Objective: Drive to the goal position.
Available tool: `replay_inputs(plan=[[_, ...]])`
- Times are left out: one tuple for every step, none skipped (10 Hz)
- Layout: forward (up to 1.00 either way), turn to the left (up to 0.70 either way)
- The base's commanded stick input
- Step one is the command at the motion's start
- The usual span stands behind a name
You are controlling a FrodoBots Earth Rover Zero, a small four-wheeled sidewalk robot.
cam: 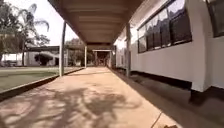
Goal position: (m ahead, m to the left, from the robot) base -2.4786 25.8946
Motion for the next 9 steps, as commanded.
replay_inputs(plan=[[0.7, 0.0], [0.7, 0.0], [0.7, 0.0], [0.7, 0.0], [0.7, 0.0], [0.7, 0.0], [0.7, 0.0], [0.7, 0.0], [0.7, 0.0]])
